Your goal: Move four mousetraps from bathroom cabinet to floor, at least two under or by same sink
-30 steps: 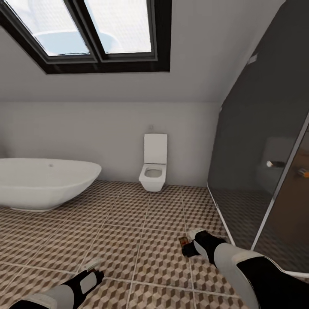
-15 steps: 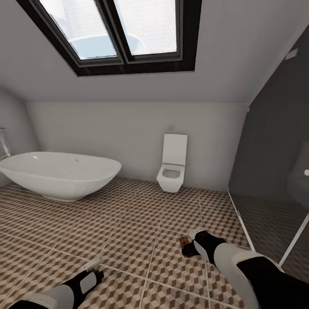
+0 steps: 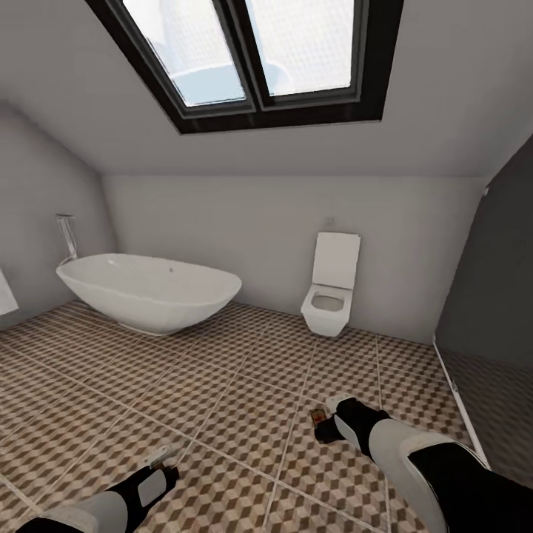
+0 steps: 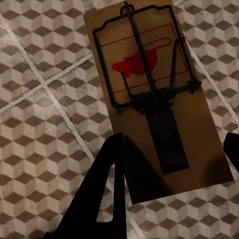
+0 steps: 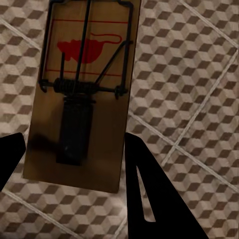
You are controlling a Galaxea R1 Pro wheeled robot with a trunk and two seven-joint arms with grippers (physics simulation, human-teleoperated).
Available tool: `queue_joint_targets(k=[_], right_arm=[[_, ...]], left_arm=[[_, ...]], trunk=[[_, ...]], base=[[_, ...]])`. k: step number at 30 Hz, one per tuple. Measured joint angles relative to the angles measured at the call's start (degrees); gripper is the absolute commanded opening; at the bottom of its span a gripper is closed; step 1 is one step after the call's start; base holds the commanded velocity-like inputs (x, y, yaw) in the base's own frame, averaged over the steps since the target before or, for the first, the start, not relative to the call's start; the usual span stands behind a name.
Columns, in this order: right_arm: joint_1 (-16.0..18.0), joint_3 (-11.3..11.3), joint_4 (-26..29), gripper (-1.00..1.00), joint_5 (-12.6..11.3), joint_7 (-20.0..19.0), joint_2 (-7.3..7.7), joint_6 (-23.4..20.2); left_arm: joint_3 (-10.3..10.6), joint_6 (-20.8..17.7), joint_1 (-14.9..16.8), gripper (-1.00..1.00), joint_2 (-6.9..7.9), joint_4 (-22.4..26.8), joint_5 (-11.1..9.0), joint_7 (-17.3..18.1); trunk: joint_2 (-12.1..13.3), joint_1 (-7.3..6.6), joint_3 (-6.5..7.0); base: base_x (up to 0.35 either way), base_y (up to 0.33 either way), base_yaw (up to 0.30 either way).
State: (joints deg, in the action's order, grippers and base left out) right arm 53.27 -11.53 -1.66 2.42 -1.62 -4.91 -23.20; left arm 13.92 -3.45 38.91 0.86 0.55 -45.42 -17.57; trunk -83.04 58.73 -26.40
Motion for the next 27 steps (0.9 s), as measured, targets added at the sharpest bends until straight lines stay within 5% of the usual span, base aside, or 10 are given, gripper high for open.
queue_joint_targets(k=[12,27], right_arm=[[0.0,-0.03,0.0,-1.0,-0.03,0.02,-0.08,0.0],[0.0,-0.06,0.0,-1.0,-0.04,0.03,-0.09,0.0]], left_arm=[[0.0,0.0,0.0,-1.0,-0.08,0.0,0.07,-0.01],[-0.01,-0.03,0.0,-1.0,0.36,-0.07,-0.16,-0.04]], trunk=[[0.0,0.0,0.0],[0.0,-0.03,0.0]], base=[[0.011,0.0,0.3],[0.298,0.0,0.3]])
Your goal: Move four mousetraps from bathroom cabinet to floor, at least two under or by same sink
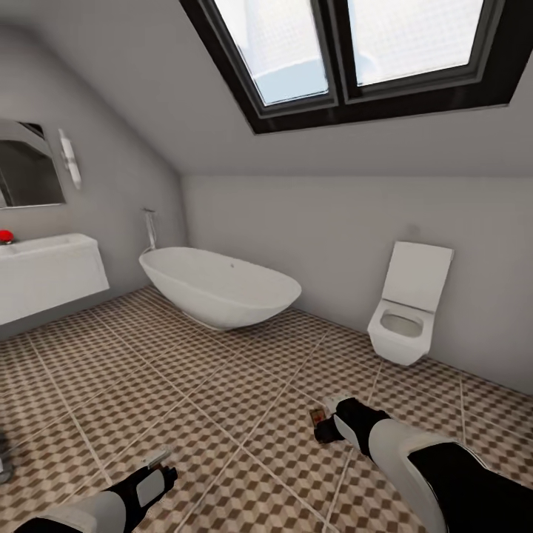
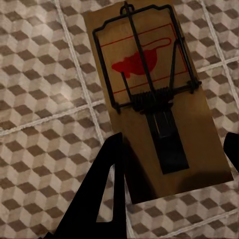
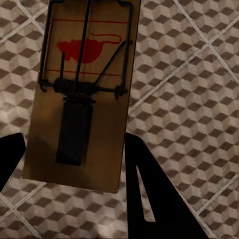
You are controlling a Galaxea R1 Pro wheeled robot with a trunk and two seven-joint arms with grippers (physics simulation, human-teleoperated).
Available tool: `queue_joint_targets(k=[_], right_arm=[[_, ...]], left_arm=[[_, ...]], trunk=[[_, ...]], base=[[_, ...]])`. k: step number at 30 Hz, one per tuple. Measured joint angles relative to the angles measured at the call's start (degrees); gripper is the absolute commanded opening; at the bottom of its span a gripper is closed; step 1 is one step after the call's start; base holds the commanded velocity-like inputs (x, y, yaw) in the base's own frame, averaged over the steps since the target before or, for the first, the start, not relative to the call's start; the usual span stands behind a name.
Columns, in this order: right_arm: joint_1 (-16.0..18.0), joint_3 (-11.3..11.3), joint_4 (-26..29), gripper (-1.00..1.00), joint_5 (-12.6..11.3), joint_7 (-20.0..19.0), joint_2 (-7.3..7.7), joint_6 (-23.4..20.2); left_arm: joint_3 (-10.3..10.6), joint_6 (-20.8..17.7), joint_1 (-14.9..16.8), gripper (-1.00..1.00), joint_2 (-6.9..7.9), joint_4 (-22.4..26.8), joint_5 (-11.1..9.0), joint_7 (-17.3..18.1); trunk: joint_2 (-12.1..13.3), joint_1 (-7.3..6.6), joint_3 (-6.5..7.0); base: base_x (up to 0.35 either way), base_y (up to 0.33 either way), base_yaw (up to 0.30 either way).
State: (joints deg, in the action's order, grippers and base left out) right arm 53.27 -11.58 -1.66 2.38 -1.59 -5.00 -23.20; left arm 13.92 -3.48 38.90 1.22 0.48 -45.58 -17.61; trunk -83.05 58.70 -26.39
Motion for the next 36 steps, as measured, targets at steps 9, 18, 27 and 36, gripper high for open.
queue_joint_targets(k=[9,18,27,36], right_arm=[[0.0,0.06,0.0,-1.0,0.0,0.0,0.02,0.0],[0.0,0.12,0.0,-1.0,0.07,-0.36,0.39,1.31],[0.0,0.18,0.0,-1.0,-0.25,-0.5,0.39,2.96],[0.0,0.13,-0.02,-1.0,-0.32,-0.19,0.21,3.07]], left_arm=[[-0.02,-0.06,0.0,-1.0,0.05,-0.01,-0.03,0.0],[0.0,-0.06,0.0,-1.0,0.01,-0.01,-0.12,0.0],[-0.05,-0.06,0.0,-1.0,0.07,-0.01,-0.12,0.0],[-0.08,-0.06,0.0,-1.0,0.09,-0.01,-0.12,0.0]], trunk=[[0.0,0.0,-0.01],[0.0,0.0,-0.01],[0.0,0.0,-0.01],[0.0,0.0,-0.01]], base=[[0.321,0.0,0.276],[0.321,0.0,0.036],[0.321,0.0,0.0],[0.321,0.0,0.139]])
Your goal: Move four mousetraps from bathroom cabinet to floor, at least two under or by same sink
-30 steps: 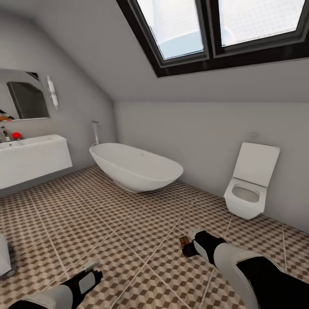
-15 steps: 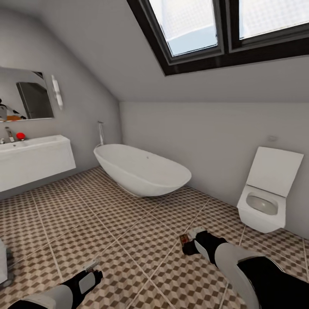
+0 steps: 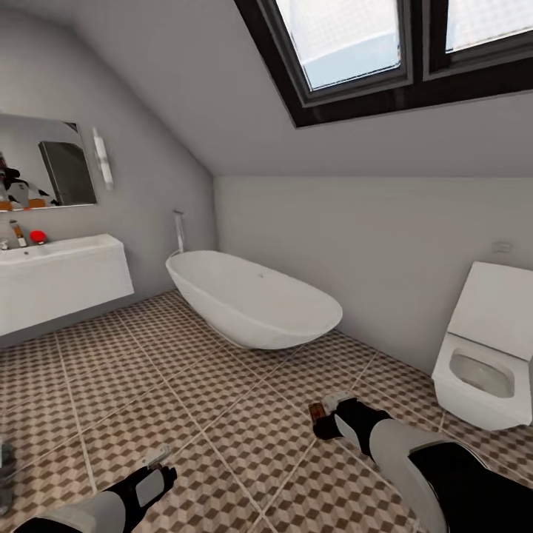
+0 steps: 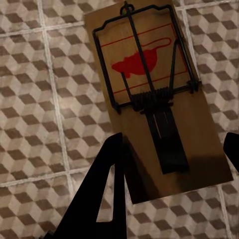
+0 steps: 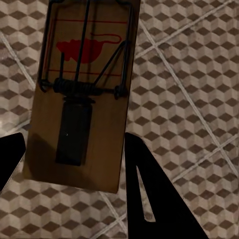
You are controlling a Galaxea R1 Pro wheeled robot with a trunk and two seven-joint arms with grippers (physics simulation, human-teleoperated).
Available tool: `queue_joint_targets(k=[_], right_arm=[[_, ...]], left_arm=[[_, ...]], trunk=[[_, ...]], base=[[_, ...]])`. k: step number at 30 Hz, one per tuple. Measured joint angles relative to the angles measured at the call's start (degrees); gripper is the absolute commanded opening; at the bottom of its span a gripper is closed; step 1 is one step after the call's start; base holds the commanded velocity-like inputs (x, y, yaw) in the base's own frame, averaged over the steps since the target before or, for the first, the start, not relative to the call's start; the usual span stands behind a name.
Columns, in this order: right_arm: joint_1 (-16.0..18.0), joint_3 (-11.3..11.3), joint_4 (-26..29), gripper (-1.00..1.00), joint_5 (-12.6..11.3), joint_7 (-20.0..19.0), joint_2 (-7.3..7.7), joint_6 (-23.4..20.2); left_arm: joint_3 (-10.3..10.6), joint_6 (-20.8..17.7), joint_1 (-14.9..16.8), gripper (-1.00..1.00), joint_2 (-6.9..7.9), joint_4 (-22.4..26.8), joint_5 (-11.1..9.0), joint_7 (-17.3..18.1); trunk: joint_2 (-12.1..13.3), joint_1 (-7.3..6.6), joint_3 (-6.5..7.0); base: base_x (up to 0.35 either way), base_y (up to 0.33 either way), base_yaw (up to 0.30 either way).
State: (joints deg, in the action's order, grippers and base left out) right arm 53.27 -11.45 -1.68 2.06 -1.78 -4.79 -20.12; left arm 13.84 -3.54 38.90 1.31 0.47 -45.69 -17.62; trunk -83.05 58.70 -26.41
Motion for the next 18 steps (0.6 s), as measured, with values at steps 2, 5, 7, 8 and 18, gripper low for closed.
queue_joint_targets(k=[2,5,7,8,18], right_arm=[[0.0,-0.01,0.01,-1.0,0.04,0.01,-0.02,0.0],[0.0,-0.02,-0.05,-1.0,0.08,0.02,-0.03,0.0],[0.0,-0.02,-0.05,-1.0,0.08,0.02,-0.03,0.0],[0.0,-0.02,-0.05,-1.0,0.08,0.03,-0.03,0.0],[0.0,0.02,-0.07,-1.0,0.0,0.03,-0.11,-0.12]], left_arm=[[0.03,0.0,0.0,-1.0,0.0,0.0,0.0,0.0],[0.01,0.0,0.0,-1.0,0.0,0.0,0.0,0.0],[0.02,0.0,0.0,-1.0,0.0,0.0,0.0,0.0],[0.03,0.0,0.0,-1.0,0.0,0.0,0.0,0.0],[0.02,0.0,0.0,-1.0,0.0,0.0,0.0,0.0]], trunk=[[0.0,0.0,0.0],[0.0,0.0,0.0],[0.0,0.0,0.0],[0.0,0.0,0.0],[0.0,0.0,0.0]], base=[[0.321,0.0,0.252],[0.321,0.0,0.265],[0.321,0.0,0.269],[0.321,0.0,0.269],[0.321,0.0,0.106]])
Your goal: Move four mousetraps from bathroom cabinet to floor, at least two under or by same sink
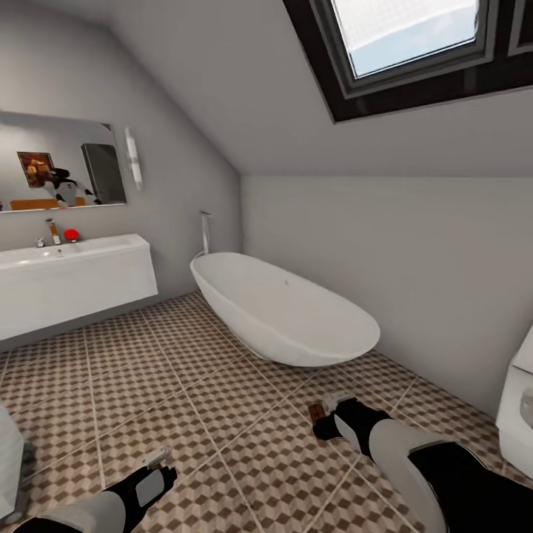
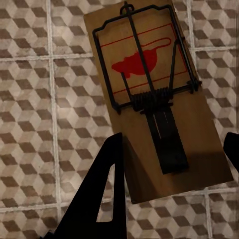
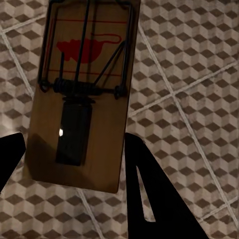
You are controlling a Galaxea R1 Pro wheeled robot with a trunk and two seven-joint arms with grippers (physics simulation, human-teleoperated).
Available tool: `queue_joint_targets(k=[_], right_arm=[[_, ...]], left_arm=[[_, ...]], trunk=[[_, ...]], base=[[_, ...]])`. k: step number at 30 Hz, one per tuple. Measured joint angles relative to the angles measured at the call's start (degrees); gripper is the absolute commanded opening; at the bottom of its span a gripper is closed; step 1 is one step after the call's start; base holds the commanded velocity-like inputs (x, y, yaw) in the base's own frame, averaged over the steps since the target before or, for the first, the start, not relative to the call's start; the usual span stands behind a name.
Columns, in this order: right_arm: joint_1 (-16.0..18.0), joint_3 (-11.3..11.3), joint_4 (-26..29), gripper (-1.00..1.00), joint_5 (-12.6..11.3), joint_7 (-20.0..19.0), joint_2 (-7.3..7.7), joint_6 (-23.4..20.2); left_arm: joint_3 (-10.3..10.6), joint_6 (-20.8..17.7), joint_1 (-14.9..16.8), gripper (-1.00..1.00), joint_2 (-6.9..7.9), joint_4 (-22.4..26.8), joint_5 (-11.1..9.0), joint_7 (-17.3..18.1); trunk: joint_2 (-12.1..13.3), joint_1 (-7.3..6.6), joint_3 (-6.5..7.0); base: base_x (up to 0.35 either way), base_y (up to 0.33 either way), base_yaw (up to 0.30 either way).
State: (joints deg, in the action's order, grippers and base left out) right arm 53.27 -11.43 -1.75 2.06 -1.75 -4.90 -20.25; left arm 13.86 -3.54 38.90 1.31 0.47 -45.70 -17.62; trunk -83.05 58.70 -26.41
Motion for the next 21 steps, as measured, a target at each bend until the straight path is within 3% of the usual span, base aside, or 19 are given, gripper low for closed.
queue_joint_targets(k=[7,21], right_arm=[[0.0,0.0,0.0,-1.0,-0.21,-0.07,0.0,0.11],[0.0,-0.03,0.0,-1.0,-0.16,0.07,-0.01,0.12]], left_arm=[[-0.02,0.0,0.0,-1.0,0.0,0.01,0.0,0.0],[-0.02,-0.08,0.0,-1.0,0.16,0.0,0.01,-0.08]], trunk=[[0.0,0.0,0.0],[0.0,0.0,0.0]], base=[[0.321,0.0,0.174],[0.321,0.0,0.293]])
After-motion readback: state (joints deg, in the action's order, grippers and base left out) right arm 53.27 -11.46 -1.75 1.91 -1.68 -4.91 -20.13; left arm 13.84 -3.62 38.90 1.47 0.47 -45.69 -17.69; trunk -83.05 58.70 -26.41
